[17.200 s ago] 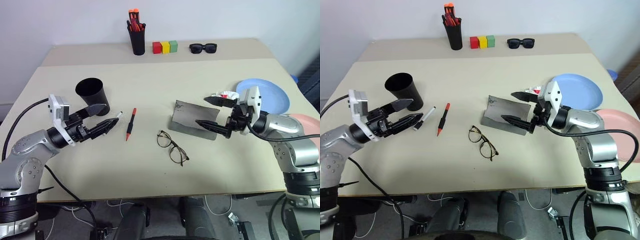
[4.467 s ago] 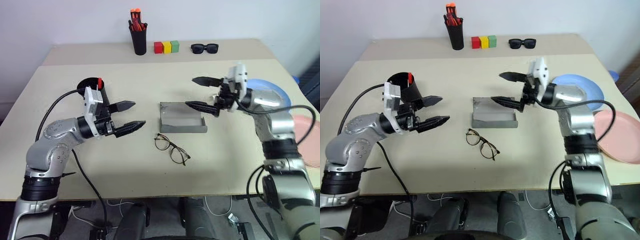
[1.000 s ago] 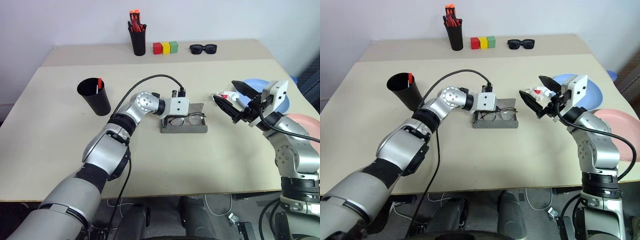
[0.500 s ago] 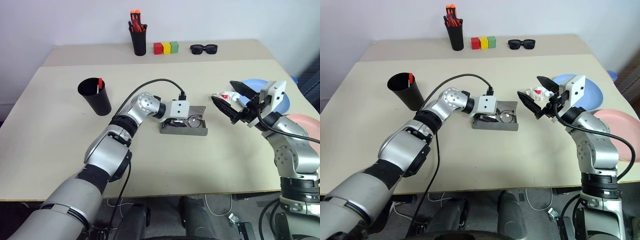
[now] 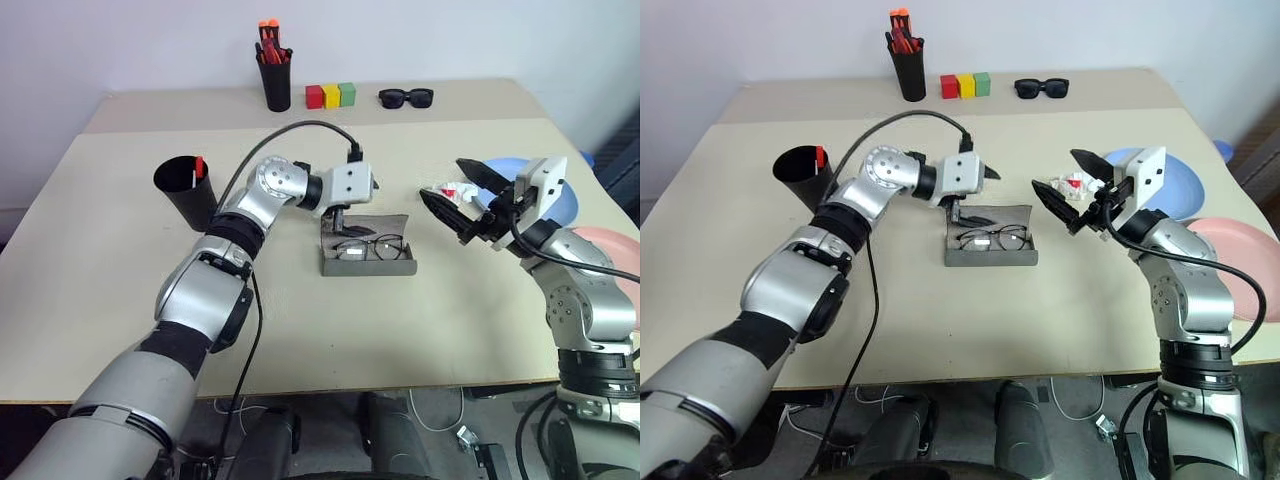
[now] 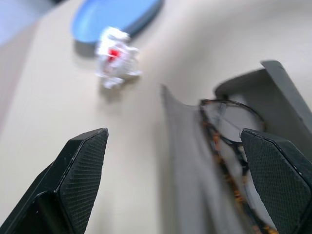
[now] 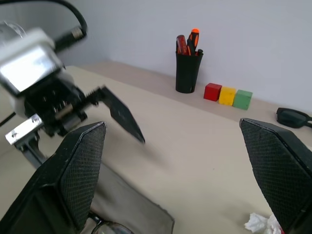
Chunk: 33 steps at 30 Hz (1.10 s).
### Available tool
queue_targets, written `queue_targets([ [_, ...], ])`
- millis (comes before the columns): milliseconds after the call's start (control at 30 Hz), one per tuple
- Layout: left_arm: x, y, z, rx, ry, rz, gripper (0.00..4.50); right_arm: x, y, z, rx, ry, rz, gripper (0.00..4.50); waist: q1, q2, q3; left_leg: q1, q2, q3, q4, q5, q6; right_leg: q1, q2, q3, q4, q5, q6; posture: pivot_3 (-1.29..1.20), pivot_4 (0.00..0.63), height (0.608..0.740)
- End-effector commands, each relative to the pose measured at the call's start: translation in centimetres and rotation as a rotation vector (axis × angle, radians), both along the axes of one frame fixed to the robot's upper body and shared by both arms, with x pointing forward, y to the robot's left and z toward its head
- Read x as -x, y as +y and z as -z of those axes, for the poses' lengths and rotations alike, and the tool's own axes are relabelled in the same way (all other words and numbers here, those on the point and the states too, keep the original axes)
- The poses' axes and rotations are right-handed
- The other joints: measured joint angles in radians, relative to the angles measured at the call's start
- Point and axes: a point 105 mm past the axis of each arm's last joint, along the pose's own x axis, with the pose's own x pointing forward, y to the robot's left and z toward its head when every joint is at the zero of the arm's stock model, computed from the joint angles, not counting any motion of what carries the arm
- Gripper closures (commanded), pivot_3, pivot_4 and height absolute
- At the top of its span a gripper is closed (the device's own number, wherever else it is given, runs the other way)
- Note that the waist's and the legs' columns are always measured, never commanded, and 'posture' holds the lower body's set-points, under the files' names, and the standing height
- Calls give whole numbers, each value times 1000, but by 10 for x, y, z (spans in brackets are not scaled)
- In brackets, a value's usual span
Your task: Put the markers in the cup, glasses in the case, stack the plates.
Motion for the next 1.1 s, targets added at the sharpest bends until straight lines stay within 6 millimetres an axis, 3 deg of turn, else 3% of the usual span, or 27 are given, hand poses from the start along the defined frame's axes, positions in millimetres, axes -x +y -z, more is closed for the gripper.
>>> queue_targets([
  [33,-4,8,-52,147,-82,-18,56,-5,2,-11,4,-41,5,0,0,0,0,0,0,0,0,0,0,0,0,0,0,0,0,0,150,740],
  [133,-5,25,-73,280,-47,-49,56,-17,5,-3,81,-34,47,0,-1,0,0,0,0,0,0,0,0,0,0,0,0,0,0,0,150,740],
  [233,-3,41,-82,374,-7,-67,851,-26,9,4,114,-3,63,0,-3,0,0,0,0,0,0,0,0,-1,0,0,1,0,0,0,150,740],
  [333,0,63,-78,488,101,-112,2349,-36,16,5,142,-28,73,0,-7,1,0,0,0,0,0,0,0,-1,0,0,1,0,0,0,150,740],
  [400,5,74,-75,552,151,-141,2349,-41,21,5,150,-31,64,0,-12,1,0,0,0,0,0,0,0,-1,0,1,1,0,0,0,150,740],
  [467,13,87,-69,592,205,-168,1845,-48,27,4,161,-43,57,0,-21,1,0,0,0,0,0,0,-1,-2,0,1,3,0,0,0,150,740],
  [600,26,104,-71,699,242,-230,57,-62,30,-2,154,-55,77,0,-25,1,0,-2,0,-1,0,1,-2,-4,0,1,3,0,-1,0,150,740],
  [867,42,110,-71,745,306,-247,57,-74,28,0,173,-51,113,0,-23,1,0,-3,-1,-1,0,1,-3,-5,-1,1,3,0,-1,0,150,740],
  [967,83,130,-55,755,520,-185,0,-83,38,23,416,-57,105,764,-45,2,-1,-2,-1,1,-1,2,-4,-6,-1,3,3,0,-1,0,150,740],
  [1100,109,136,-43,709,663,-175,0,-90,36,22,488,-104,129,2675,-54,1,0,-3,0,1,-3,2,-4,-9,0,5,4,0,-1,0,150,740],
])
